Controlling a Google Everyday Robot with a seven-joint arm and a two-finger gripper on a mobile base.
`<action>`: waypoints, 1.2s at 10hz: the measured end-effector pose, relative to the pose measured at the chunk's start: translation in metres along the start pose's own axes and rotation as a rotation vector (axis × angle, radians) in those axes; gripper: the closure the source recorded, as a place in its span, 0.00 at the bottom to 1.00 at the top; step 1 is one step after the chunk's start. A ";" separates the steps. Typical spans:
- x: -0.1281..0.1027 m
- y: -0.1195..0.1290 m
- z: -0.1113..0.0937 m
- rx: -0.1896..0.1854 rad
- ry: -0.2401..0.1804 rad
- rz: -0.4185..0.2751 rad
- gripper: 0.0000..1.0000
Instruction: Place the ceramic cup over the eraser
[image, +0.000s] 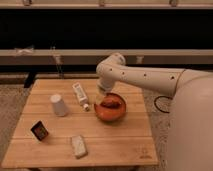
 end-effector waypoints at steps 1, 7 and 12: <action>0.000 0.000 0.000 0.000 0.000 0.000 0.20; 0.000 0.000 0.000 0.000 0.000 0.000 0.20; 0.035 -0.024 -0.015 0.001 0.022 -0.160 0.20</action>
